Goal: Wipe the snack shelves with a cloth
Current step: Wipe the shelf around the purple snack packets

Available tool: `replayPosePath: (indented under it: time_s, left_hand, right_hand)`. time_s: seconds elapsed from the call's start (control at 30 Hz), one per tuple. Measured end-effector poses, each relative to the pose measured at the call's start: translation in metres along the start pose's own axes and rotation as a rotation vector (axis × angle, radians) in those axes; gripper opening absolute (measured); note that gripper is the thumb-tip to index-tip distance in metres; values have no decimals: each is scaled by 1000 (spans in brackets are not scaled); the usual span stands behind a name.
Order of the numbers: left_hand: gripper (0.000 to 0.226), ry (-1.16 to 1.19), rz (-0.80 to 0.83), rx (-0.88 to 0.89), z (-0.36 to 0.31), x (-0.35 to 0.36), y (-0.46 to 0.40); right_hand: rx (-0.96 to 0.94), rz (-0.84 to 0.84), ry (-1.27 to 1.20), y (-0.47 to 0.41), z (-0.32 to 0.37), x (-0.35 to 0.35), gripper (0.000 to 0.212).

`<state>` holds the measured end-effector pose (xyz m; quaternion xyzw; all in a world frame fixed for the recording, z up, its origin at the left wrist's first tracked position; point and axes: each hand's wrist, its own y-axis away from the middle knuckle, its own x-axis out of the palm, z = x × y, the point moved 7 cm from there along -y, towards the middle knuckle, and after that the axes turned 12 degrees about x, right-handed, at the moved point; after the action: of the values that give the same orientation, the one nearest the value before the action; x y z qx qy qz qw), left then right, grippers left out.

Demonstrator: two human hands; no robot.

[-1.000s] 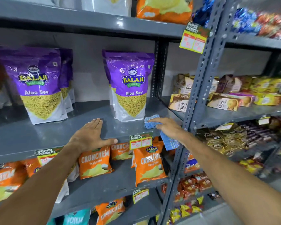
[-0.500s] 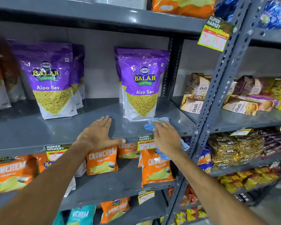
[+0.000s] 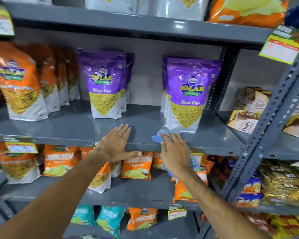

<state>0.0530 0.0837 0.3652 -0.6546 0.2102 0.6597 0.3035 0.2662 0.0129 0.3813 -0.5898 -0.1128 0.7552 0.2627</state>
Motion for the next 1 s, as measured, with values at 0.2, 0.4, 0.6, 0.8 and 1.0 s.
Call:
replayPosePath:
  time_s: [0.2, 0.4, 0.6, 0.8, 1.0]
  left_hand:
    - [158, 11, 47, -161, 34, -3, 59]
    - [126, -35, -29, -149, 27, 2, 91]
    - [103, -68, -307, -91, 3, 19, 120]
    - [99, 9, -247, 77, -41, 112, 142]
    - [94, 121, -103, -4, -46, 231, 136]
  right_hand:
    - [-155, 193, -52, -28, 91, 34, 39]
    - [-397, 250, -169, -1, 139, 37, 39]
    - [-579, 135, -273, 54, 125, 26, 52]
    - [-606, 245, -222, 104, 65, 92, 57]
    - [-348, 512, -109, 121, -8, 197, 52]
